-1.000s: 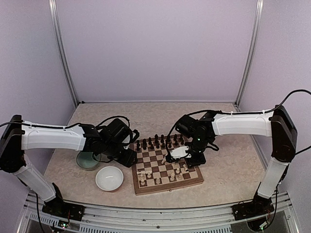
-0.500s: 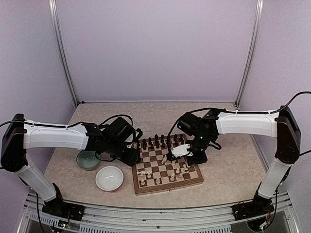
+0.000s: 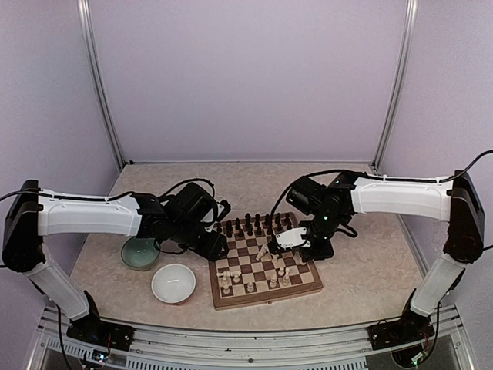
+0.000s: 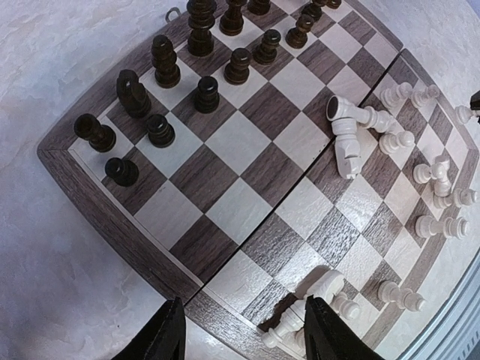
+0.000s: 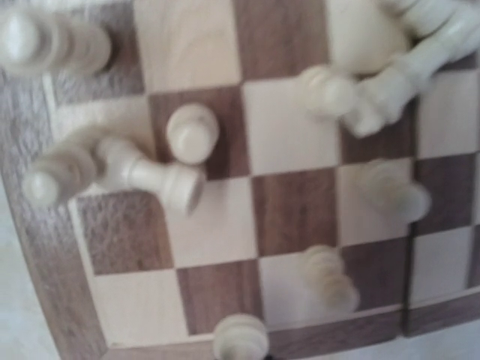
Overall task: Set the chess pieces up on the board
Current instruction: Place the pawn at h2.
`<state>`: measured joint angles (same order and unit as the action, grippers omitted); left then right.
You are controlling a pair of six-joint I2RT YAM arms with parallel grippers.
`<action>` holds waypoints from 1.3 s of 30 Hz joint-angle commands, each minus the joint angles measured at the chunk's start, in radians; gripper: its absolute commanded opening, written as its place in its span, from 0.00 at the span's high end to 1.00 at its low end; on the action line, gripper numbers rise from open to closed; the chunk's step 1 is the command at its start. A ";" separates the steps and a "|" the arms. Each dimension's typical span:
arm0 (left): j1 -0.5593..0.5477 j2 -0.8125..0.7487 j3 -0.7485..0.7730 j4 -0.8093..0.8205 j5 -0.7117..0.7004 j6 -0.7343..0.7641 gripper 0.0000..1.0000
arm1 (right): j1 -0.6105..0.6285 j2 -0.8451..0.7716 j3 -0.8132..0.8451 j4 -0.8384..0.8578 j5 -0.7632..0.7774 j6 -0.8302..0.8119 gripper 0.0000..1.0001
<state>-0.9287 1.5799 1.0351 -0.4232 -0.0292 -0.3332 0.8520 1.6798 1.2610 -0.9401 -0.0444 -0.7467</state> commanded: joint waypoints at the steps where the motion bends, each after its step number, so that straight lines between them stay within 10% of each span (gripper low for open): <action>1: -0.005 0.004 0.020 0.014 0.005 -0.003 0.46 | -0.013 -0.009 -0.039 0.016 0.012 0.012 0.96; 39: 0.004 0.009 -0.009 0.022 0.003 0.000 0.46 | -0.021 0.072 -0.028 -0.014 -0.057 -0.006 0.93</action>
<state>-0.9283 1.5799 1.0351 -0.4191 -0.0296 -0.3336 0.8398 1.7470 1.2274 -0.9066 -0.0662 -0.7475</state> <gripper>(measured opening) 0.544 0.075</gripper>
